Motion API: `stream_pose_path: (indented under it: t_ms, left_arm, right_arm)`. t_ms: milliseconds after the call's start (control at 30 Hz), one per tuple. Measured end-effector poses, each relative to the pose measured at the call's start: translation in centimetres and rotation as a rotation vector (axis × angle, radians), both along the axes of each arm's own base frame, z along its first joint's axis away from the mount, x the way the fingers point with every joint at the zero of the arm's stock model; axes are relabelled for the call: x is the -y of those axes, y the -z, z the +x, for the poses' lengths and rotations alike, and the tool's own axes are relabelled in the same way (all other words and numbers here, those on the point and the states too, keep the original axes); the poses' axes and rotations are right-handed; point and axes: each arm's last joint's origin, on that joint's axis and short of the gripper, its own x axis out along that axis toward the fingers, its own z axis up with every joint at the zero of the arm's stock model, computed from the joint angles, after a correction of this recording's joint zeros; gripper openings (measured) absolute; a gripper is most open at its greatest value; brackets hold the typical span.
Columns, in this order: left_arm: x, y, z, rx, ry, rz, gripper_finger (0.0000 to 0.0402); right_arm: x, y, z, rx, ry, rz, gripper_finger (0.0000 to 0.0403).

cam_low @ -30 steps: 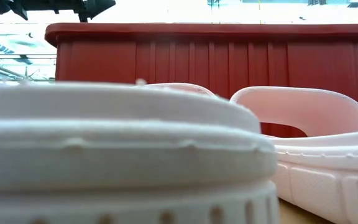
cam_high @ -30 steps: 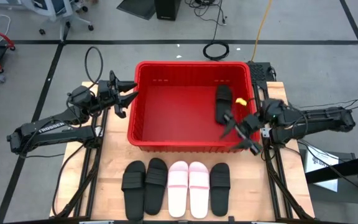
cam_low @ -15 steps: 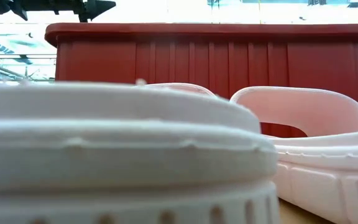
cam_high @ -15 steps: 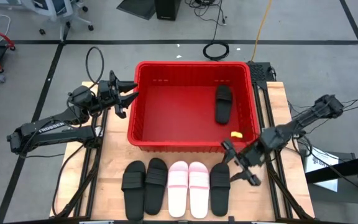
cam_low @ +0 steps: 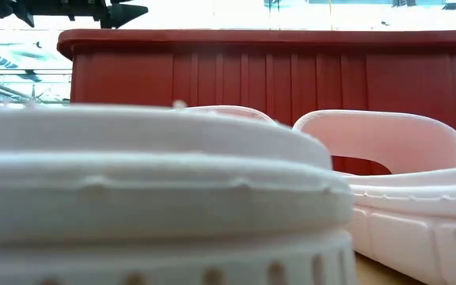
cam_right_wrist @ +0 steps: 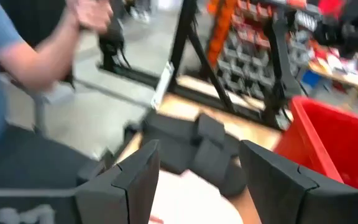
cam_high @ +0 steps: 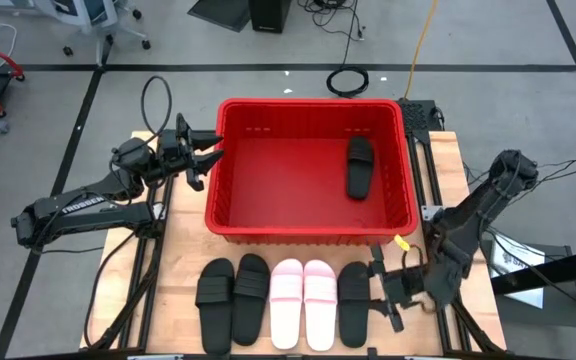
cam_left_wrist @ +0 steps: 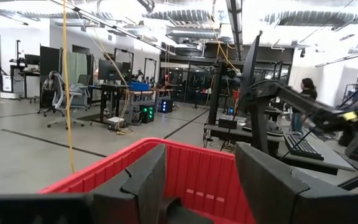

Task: Pick and place slides into bin
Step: Put the black slipper into the red container

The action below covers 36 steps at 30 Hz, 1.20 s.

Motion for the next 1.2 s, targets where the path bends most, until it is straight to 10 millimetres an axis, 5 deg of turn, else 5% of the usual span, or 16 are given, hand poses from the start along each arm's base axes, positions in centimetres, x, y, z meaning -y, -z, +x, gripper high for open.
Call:
stream_pose_path:
  t_ms: [233, 567, 967, 1200]
  left_arm:
    - [0.0, 0.2, 0.0, -0.017, 0.0, -0.009, 0.0198]
    - [0.0, 0.4, 0.1, -0.039, -0.001, -0.015, 0.0198]
    - [0.0, 0.5, 0.1, -0.047, -0.002, -0.019, 0.0198]
    - [0.0, 0.5, 0.1, -0.047, -0.003, -0.019, 0.0198]
  right_arm:
    - [-3.3, 0.7, 1.5, -0.23, 0.136, -0.174, 0.021]
    - [-6.1, 4.1, 3.5, -0.534, 0.218, -0.179, 0.021]
    - [-6.2, 9.2, 3.0, -0.904, 0.338, -0.174, 0.021]
    - [-5.6, 10.6, 2.9, -0.947, 0.452, -0.229, 0.021]
